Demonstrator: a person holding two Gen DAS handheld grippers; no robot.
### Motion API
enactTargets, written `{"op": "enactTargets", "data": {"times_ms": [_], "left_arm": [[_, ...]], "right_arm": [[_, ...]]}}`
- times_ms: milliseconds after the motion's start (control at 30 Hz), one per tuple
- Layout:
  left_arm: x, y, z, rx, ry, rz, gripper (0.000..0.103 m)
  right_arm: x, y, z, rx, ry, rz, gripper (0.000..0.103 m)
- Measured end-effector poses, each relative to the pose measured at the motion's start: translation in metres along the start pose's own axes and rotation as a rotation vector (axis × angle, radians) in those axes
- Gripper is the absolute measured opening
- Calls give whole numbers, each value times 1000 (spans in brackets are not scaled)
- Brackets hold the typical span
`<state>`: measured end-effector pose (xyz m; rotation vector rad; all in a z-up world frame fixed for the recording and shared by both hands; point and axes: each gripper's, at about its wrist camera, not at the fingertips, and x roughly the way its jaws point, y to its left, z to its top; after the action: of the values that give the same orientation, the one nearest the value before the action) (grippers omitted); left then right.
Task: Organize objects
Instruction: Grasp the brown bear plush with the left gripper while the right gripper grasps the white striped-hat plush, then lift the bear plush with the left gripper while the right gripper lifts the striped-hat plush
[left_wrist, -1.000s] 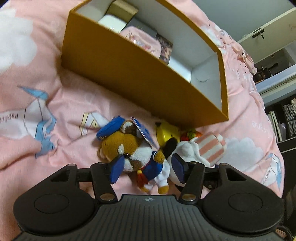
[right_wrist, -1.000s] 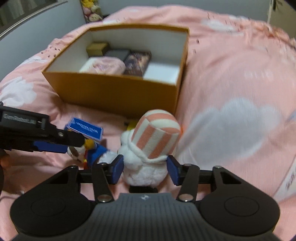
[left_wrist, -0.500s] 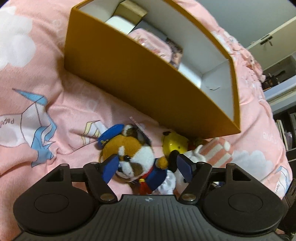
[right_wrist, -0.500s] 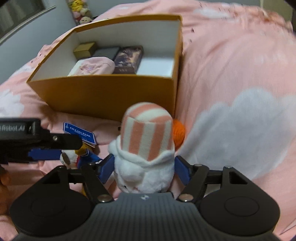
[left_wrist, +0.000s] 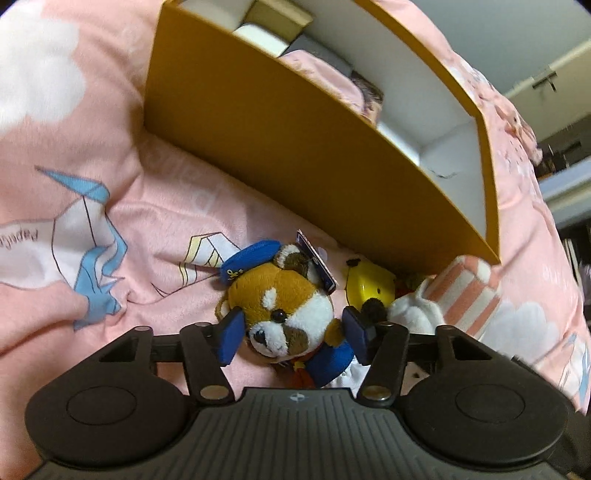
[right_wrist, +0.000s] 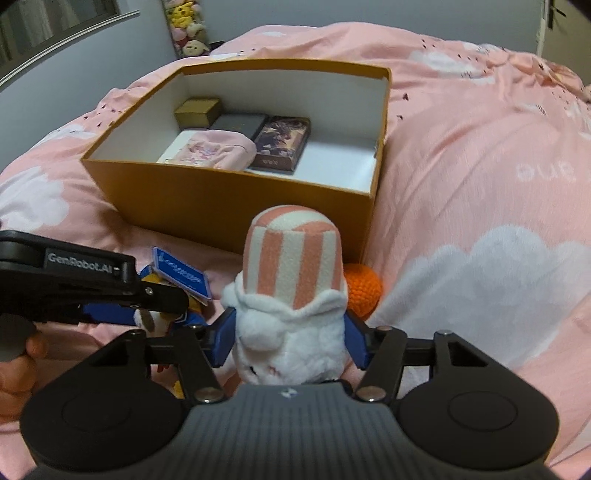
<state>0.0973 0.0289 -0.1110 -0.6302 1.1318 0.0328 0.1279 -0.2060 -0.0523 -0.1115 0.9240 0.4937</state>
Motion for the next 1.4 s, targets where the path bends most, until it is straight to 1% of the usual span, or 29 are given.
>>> {"op": "enactTargets", "data": {"times_ms": [133, 267, 333, 367, 467, 600, 667, 733, 833, 900, 967, 1033, 1133, 1267, 1333, 1400], "left_arm": [[-13, -7, 2, 102, 23, -8, 59], [-34, -20, 7, 239, 43, -21, 58], [-44, -26, 10, 322, 64, -17, 57], [-47, -29, 13, 363, 75, -14, 47], [-45, -32, 20, 412, 129, -25, 48], [-27, -24, 26, 356, 118, 12, 48], [-18, -17, 26, 307, 111, 22, 49], [-14, -9, 28, 242, 92, 17, 51], [-10, -3, 26, 165, 61, 18, 54], [-10, -1, 22, 113, 48, 32, 64], [-12, 1, 17, 42, 47, 41, 69], [-14, 3, 10, -14, 51, 41, 70], [-9, -2, 6, -33, 39, 54, 72], [3, -10, 9, -55, 15, 83, 75], [9, -14, 10, -71, 19, 92, 79], [16, -19, 10, -61, 26, 118, 81]], "right_arm": [[-16, 2, 8, -46, 1, 3, 62], [-29, -2, 18, -45, 39, 66, 62], [-34, -3, 24, -59, 76, 107, 62], [-35, -2, 26, -69, 105, 128, 62], [-29, 1, 31, -89, 172, 175, 62], [-5, 5, 31, -67, 200, 188, 63], [8, 6, 29, -61, 206, 170, 63], [20, 8, 27, -69, 204, 139, 64], [29, 6, 24, -60, 177, 134, 66], [33, 3, 22, -45, 161, 133, 67], [36, -2, 20, -9, 148, 141, 68], [36, -7, 18, 24, 141, 152, 68], [37, -10, 16, 46, 132, 160, 68], [38, -10, 14, 49, 125, 161, 68], [39, -10, 13, 47, 126, 161, 68], [38, -9, 12, 45, 123, 160, 69]]}}
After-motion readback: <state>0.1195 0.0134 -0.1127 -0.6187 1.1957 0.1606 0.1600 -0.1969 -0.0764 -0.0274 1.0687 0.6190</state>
